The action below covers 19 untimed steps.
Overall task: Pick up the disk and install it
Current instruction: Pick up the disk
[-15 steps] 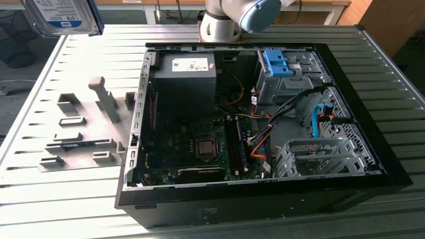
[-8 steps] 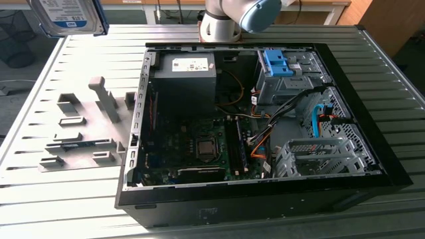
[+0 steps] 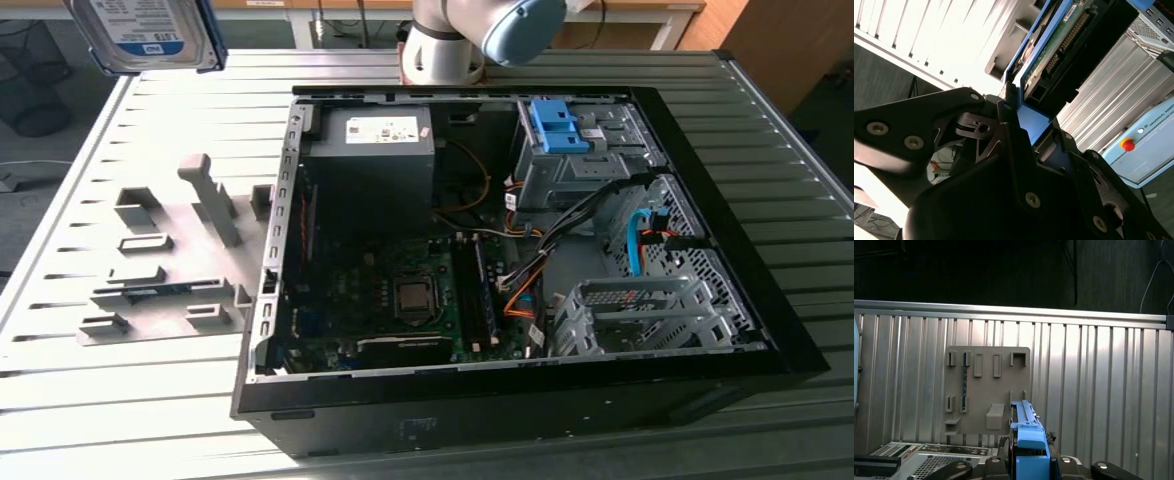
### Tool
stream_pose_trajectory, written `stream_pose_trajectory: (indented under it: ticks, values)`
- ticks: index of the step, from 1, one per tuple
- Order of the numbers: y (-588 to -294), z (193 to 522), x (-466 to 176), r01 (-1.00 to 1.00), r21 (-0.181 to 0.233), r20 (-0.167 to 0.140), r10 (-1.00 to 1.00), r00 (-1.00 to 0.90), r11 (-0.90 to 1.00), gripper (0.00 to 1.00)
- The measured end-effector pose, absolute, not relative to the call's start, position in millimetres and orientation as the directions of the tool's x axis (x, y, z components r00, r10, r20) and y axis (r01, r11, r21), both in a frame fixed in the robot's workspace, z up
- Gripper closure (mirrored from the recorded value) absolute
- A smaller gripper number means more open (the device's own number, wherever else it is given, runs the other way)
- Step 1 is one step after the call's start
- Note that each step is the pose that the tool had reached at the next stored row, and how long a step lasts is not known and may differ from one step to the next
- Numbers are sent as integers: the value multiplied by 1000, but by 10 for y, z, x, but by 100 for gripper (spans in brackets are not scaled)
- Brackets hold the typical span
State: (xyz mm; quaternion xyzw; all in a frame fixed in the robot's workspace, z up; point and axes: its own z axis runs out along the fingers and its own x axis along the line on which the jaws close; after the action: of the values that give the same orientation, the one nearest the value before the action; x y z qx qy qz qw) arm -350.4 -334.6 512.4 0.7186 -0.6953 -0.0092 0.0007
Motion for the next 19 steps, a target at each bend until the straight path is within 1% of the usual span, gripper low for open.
stream_pose_trajectory:
  ticks: [19]
  values:
    - [-3346, 5118, -3333, -999, 14, -12, -999, 33, -33, 64]
